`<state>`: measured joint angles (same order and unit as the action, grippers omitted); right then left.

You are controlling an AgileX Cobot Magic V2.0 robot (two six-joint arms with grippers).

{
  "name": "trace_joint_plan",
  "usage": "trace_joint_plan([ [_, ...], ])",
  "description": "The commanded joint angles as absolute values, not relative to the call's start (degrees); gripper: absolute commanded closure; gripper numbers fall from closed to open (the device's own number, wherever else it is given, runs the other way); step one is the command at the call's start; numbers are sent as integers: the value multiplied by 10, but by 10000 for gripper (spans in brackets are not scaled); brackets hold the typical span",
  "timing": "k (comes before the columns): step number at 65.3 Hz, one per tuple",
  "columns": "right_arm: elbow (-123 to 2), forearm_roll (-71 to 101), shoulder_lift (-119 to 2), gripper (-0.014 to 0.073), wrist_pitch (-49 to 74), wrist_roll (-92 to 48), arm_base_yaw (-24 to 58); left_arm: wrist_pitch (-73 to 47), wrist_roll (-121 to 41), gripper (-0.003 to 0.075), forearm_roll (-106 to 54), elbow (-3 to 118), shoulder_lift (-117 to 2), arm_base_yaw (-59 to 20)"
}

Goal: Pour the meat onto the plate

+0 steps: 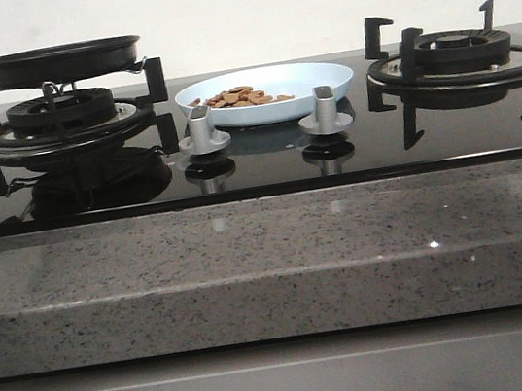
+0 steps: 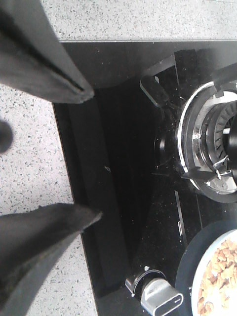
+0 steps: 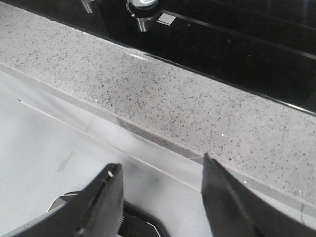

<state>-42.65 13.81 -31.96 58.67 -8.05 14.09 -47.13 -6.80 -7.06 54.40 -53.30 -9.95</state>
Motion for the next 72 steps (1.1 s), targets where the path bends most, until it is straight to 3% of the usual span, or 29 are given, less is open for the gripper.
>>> trace_joint_plan([
  [1,-442,150,-320,197,557,-86,139,-435,-64,281,-76,558,-528,-103],
  [10,-442,150,-320,213,558,-86,139,-434,-64,286,-76,558,-528,-103],
  [15,-442,150,-320,263,558,-86,139,-435,-64,332,-76,558,-528,-103],
  [36,-442,150,-320,599,558,-86,139,-434,-64,734,-76,558,-528,-103],
  [41,-442,150,-320,668,558,-86,139,-433,-64,741,-76,558,-528,-103],
  [72,-442,158,-320,662,564,-86,139,-424,-64,741,-76,558,-528,-103],
])
